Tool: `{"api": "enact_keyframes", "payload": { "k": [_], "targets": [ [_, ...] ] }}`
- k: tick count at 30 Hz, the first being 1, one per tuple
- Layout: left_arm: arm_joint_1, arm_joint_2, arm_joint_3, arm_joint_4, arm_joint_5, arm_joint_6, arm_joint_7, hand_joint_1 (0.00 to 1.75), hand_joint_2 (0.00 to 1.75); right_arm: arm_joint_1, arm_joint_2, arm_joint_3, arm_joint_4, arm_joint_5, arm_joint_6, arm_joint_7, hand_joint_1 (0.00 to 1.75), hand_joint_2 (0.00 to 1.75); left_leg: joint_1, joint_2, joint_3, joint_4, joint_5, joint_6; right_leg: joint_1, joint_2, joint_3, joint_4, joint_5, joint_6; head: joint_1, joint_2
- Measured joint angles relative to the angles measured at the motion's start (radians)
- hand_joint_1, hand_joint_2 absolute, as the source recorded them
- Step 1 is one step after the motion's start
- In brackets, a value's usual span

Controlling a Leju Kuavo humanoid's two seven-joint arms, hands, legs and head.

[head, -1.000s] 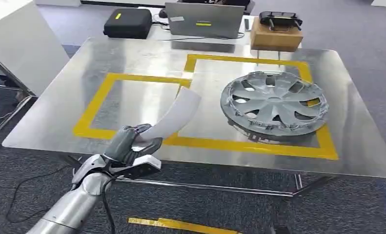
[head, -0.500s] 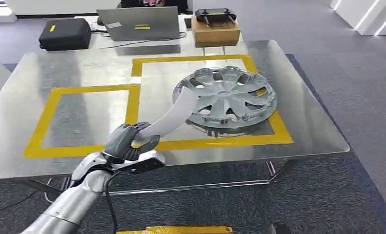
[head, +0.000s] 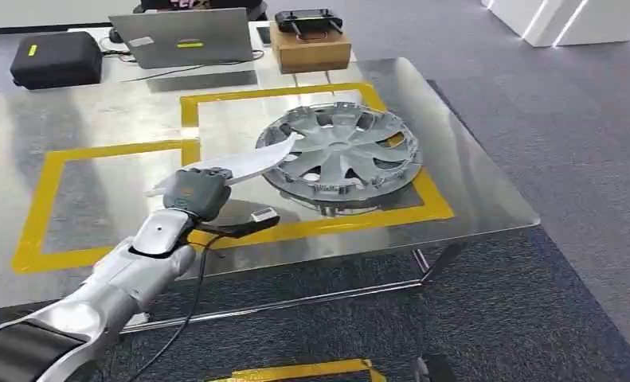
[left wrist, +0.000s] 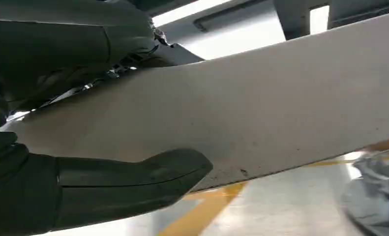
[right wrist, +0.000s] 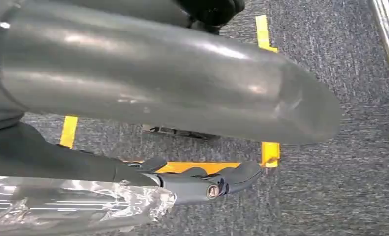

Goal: Take the parts from the cabinet and place them on the table.

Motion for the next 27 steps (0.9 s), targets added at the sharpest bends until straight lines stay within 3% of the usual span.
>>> {"api": "enact_keyframes", "payload": {
  "k": [1, 3, 6, 10, 12, 16, 22, 27],
  "targets": [
    [-0.015, 0.011, 0.0, 0.022, -0.009, 0.001, 0.012, 1.75, 1.75, -0.001, 0.001, 0.005, 0.0, 0.001, 0.001, 0.0, 0.0, 0.0, -0.003, 0.001, -0.005, 0.004, 0.001, -0.005, 0.001, 0.005, 0.003, -0.007, 0.006, -0.007, -0.002, 0.0],
    [-0.033, 0.032, 0.0, 0.06, -0.03, 0.002, 0.035, 1.75, 1.75, 0.003, 0.006, 0.009, 0.001, 0.005, 0.002, 0.003, 0.0, 0.0, -0.004, 0.001, -0.005, 0.006, 0.003, 0.001, 0.0, 0.005, 0.002, -0.009, 0.012, -0.003, -0.002, 0.0],
    [-0.044, 0.069, 0.002, 0.101, -0.048, -0.002, 0.053, 1.75, 1.75, 0.007, 0.006, 0.015, 0.001, 0.01, 0.002, 0.003, 0.0, 0.0, -0.001, 0.003, 0.0, -0.003, 0.004, -0.001, 0.003, 0.009, 0.001, -0.008, 0.009, -0.008, -0.002, 0.0],
    [-0.056, 0.1, 0.005, 0.131, -0.051, -0.003, 0.055, 1.75, 1.75, 0.009, 0.008, 0.023, 0.002, 0.011, 0.001, 0.003, 0.0, 0.0, 0.001, 0.003, 0.002, -0.009, 0.008, -0.008, 0.006, 0.008, 0.0, -0.006, 0.007, -0.017, -0.002, 0.0],
    [-0.058, 0.11, 0.005, 0.14, -0.052, -0.003, 0.055, 1.75, 1.75, 0.009, 0.008, 0.028, 0.002, 0.012, -0.001, 0.003, 0.0, 0.0, 0.003, 0.003, 0.002, -0.01, 0.008, -0.017, 0.008, 0.008, -0.001, -0.004, 0.006, -0.02, -0.002, 0.0],
    [-0.06, 0.12, 0.005, 0.154, -0.053, -0.003, 0.055, 1.75, 1.75, 0.009, 0.008, 0.03, 0.002, 0.012, -0.001, 0.003, 0.0, 0.0, 0.003, 0.003, 0.001, -0.01, 0.01, -0.024, 0.008, 0.007, -0.001, -0.004, 0.006, -0.022, -0.001, 0.0],
    [-0.06, 0.128, 0.005, 0.168, -0.059, -0.007, 0.067, 1.75, 1.75, 0.01, 0.009, 0.03, 0.002, 0.013, -0.001, 0.003, 0.0, 0.0, 0.001, 0.003, 0.001, -0.009, 0.01, -0.024, 0.007, 0.007, 0.0, -0.004, 0.008, -0.023, -0.001, 0.0],
    [-0.059, 0.179, 0.037, 0.178, -0.052, -0.012, 0.068, 1.75, 1.75, 0.016, 0.009, 0.032, 0.002, 0.013, -0.002, 0.003, 0.0, 0.0, 0.0, 0.003, 0.0, -0.009, 0.009, -0.024, 0.005, 0.008, -0.001, -0.004, 0.009, -0.023, -0.002, 0.0]
  ]
}}
